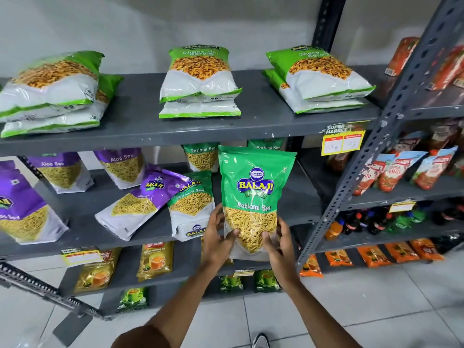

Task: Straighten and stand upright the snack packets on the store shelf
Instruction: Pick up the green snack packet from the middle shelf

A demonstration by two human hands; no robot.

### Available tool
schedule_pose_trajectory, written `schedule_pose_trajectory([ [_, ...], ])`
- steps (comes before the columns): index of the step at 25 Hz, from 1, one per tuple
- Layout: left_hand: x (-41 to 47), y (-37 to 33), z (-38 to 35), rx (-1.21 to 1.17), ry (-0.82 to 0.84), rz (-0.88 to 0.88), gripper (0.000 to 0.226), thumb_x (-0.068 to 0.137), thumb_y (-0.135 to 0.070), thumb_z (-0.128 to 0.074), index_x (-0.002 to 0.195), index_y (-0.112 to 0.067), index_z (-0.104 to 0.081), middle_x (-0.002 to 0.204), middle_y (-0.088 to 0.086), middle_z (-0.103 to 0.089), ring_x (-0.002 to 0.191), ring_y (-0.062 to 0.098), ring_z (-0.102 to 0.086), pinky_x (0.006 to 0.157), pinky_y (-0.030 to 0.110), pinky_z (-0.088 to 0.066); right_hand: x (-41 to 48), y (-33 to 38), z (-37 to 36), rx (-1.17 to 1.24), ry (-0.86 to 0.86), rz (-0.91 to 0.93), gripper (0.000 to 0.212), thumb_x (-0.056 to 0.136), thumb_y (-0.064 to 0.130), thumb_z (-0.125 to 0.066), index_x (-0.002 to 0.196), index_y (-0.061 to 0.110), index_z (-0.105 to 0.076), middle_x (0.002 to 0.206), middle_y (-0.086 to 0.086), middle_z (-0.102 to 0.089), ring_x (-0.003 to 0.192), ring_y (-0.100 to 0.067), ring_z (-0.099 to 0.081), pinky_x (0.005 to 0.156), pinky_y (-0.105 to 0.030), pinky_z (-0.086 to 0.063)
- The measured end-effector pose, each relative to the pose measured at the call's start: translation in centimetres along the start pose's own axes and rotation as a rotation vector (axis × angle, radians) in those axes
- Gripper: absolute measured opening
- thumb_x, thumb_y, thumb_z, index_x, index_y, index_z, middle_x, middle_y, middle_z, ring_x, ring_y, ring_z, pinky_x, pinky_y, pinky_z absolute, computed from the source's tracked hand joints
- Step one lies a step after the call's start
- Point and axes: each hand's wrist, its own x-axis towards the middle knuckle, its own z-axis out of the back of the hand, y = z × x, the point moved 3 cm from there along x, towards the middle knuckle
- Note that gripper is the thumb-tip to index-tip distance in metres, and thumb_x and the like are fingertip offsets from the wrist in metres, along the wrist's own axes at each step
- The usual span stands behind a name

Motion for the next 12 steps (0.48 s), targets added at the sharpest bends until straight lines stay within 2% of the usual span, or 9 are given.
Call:
schedule_pose_trajectory([
  [2, 0.1, -0.1, -0.1, 0.003, 0.039, -0.015, 0.081, 0.077, 0.01, -0.071, 0.135, -0.036, -0.04, 0.115, -0.029, -0.06, 0.11, -0.009, -0.06, 0.105, 0.038, -0.048, -0.6, 0.4, 0.0, -0.011, -0.023, 0.013, 0.053, 0.09, 0.017, -0.061, 0.139, 0.013, -0.043, 0.127, -0.003, -0.065, 0.115, -0.01, -0.065, 0.088, -0.022, -0.056],
  [4, 0.4, -0.5, -0.5, -0.007, 0.075, -0.013, 0.08, 0.078, 0.011, -0.07, 0.141, -0.027, -0.039, 0.114, -0.032, -0.056, 0.105, -0.024, -0.055, 0.104, 0.027, -0.046, -0.3, 0.2, 0.2, 0.006, -0.047, -0.001, 0.053, 0.09, 0.018, -0.061, 0.139, 0.015, -0.043, 0.126, -0.001, -0.064, 0.113, -0.006, -0.066, 0.085, -0.018, -0.056],
  [7, 1.6, -0.7, -1.8, -0.016, 0.1, -0.009, 0.079, 0.078, 0.011, -0.069, 0.143, -0.019, -0.036, 0.112, -0.033, -0.052, 0.101, -0.03, -0.051, 0.088, -0.001, -0.043, 1.2, -0.3, 0.8, 0.021, -0.047, -0.03, 0.049, 0.093, 0.017, -0.062, 0.138, 0.022, -0.043, 0.126, -0.001, -0.064, 0.115, -0.009, -0.065, 0.087, -0.022, -0.056],
  [9, 2.9, -0.6, -2.7, -0.004, 0.083, 0.012, 0.079, 0.077, 0.011, -0.071, 0.141, -0.023, -0.037, 0.113, -0.028, -0.056, 0.108, -0.015, -0.057, 0.086, 0.003, -0.046, 2.9, -0.8, 1.2, -0.008, -0.024, -0.039, 0.047, 0.094, 0.015, -0.06, 0.137, 0.025, -0.044, 0.127, -0.001, -0.065, 0.117, -0.01, -0.064, 0.091, -0.025, -0.055],
  [11, 5.1, -0.4, -4.0, 0.009, 0.065, 0.003, 0.081, 0.075, 0.01, -0.074, 0.141, -0.021, -0.039, 0.122, -0.012, -0.064, 0.12, 0.01, -0.06, 0.1, 0.025, -0.051, 5.6, -1.4, 2.0, -0.05, -0.015, -0.042, 0.047, 0.095, 0.012, -0.059, 0.137, 0.026, -0.043, 0.127, -0.003, -0.065, 0.117, -0.012, -0.064, 0.094, -0.03, -0.055],
  [12, 6.2, -0.4, -4.6, 0.003, 0.066, -0.004, 0.082, 0.073, 0.011, -0.075, 0.141, -0.018, -0.04, 0.127, -0.004, -0.065, 0.122, 0.016, -0.061, 0.104, 0.038, -0.051, 7.1, -1.7, 2.3, -0.075, -0.015, -0.047, 0.047, 0.095, 0.01, -0.058, 0.137, 0.025, -0.042, 0.128, -0.004, -0.064, 0.117, -0.014, -0.063, 0.095, -0.033, -0.055],
])
